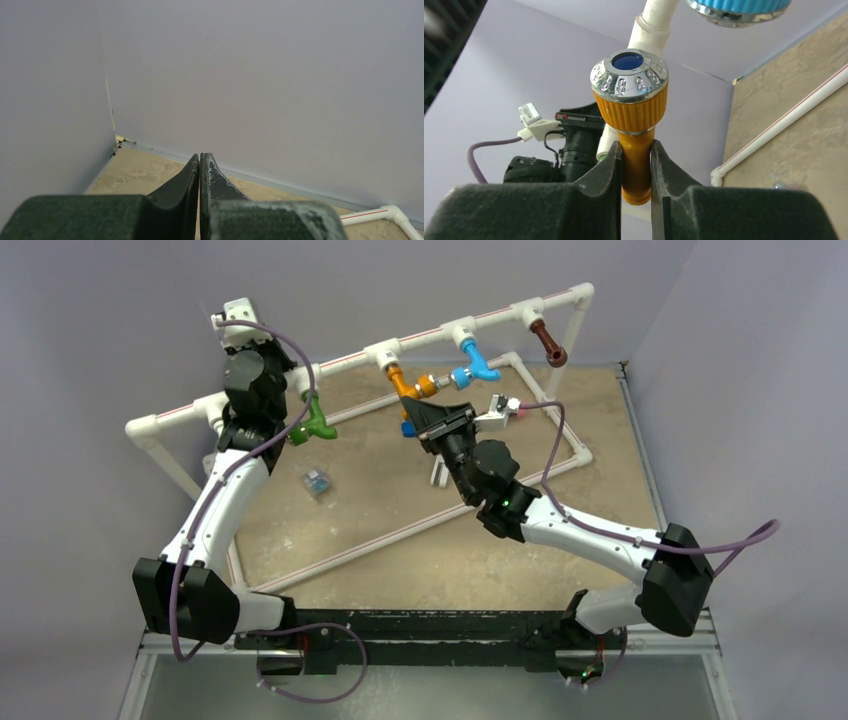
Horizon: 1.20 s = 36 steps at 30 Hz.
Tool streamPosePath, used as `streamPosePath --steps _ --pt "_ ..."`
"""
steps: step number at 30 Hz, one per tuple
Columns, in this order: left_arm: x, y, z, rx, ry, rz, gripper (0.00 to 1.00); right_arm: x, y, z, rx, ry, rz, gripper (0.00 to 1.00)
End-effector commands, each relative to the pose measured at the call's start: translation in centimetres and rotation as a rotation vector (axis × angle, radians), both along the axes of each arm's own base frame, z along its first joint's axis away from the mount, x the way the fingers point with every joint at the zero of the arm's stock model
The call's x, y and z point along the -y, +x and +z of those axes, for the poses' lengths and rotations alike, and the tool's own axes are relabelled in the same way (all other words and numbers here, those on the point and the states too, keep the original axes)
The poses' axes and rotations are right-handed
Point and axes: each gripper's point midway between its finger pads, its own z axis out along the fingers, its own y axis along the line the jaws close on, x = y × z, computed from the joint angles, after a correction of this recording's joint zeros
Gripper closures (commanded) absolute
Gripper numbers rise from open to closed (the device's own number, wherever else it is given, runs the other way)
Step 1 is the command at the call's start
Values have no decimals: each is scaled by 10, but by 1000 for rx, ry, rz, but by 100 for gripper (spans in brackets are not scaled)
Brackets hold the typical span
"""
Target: Install the water faucets
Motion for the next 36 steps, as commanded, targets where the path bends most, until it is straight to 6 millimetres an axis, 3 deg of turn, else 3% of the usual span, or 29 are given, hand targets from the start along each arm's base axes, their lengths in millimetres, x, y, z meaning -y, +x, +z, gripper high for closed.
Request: streamPosePath --steps 1,11,19,21,26,36 --pt "28 -11 -118 -376 48 -116 100 -4 -3 38 6 240 109 100" --pt "28 -11 -118 -375 46 -119 100 -8 -8 31 -118 398 205 100" --pt "28 -12 -119 -379 47 -119 100 -9 -9 34 -130 414 222 99" --pt "28 -12 -119 -379 47 -120 100 -9 -9 33 -133 407 219 90" --pt "29 -12 -118 -377 47 -122 100 -8 -8 28 -138 391 209 78" --pt "29 -12 -119 -379 47 -124 100 -5 -7 29 -126 370 189 64"
